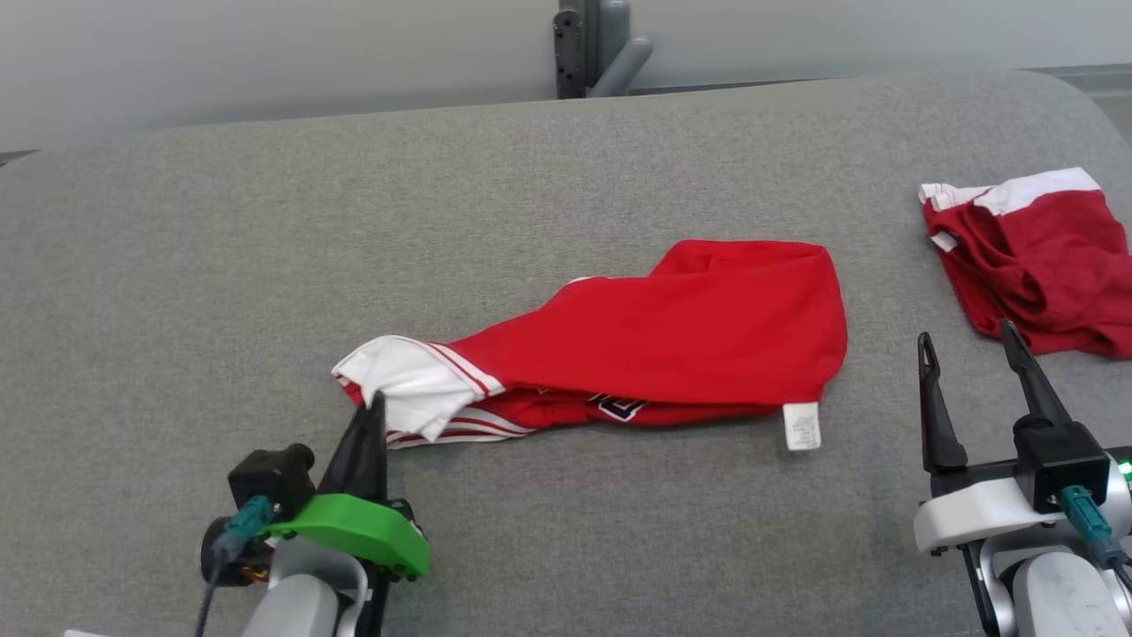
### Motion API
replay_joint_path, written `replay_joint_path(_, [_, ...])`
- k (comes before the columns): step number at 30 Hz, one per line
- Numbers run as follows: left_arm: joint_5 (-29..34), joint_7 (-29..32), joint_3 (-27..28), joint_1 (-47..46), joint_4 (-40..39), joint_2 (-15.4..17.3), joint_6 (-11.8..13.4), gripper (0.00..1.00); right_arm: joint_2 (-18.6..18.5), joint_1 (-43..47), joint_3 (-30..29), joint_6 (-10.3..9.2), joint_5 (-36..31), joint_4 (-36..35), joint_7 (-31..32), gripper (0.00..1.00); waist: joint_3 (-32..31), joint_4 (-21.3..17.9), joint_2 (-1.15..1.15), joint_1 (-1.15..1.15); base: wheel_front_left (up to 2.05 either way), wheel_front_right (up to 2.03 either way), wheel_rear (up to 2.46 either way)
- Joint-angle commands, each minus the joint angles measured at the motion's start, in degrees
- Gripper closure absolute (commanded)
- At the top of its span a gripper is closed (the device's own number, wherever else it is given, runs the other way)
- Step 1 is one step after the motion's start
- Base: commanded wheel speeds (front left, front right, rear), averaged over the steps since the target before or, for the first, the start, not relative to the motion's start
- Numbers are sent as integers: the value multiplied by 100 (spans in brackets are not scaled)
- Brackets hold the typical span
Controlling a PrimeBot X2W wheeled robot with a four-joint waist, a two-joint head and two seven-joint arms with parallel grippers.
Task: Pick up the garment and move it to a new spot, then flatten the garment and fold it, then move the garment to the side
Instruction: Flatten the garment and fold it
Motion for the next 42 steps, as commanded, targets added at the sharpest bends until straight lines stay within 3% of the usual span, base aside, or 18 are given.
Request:
replay_joint_path(1, [79, -24, 146, 146, -222, 127, 75, 100, 0, 87, -26, -11, 44, -28, -22, 0, -113, 244, 19, 0, 0, 0, 0])
replay_joint_path(6, [199, -22, 608, 564, -1053, 435, 333, 100, -1, 116, -24, -11, 123, 6, -25, 0, -135, 560, 19, 0, 0, 0, 0])
replay_joint_path(11, [66, -3, 847, 848, -1192, 564, 481, 100, -2, 82, 20, -11, 170, 100, -26, 0, -104, 700, 19, 0, 0, 0, 0])
replay_joint_path(21, [-119, 64, 789, 1069, -293, 360, 433, 100, -3, -12, -65, -11, 247, 395, -28, 0, -2, 651, 19, 0, 0, 0, 0])
replay_joint_path(29, [-165, 27, 798, 1111, 270, 332, 399, 100, 1, -66, 219, -11, 1072, 723, 39, 0, 55, 661, 19, 0, 0, 0, 0])
replay_joint_path(30, [-165, 25, 794, 1078, 306, 320, 389, 65, 0, -74, 318, -11, 1160, 742, 65, 0, 54, 674, 19, 0, 0, 0, 0])
replay_joint_path(31, [-160, 14, 805, 1034, 321, 312, 383, 18, -1, -89, 420, -11, 1233, 768, 77, 0, 51, 691, 19, 0, 0, 0, 0])
replay_joint_path(32, [-138, 3, 812, 977, 315, 295, 395, 0, -4, -110, 520, -11, 1279, 802, 105, 0, 45, 715, 19, 0, 0, 0, 0])
replay_joint_path(38, [79, -24, 922, 792, 0, 255, 420, 0, -10, -280, 1278, -11, 1707, 1177, 335, 0, 2, 878, 19, 0, 0, 0, 0])
replay_joint_path(42, [270, -22, 1031, 790, -433, 197, 403, 0, -9, -425, 1479, -11, 2108, 1534, 422, 0, -1, 1004, 19, 0, 0, 0, 0])
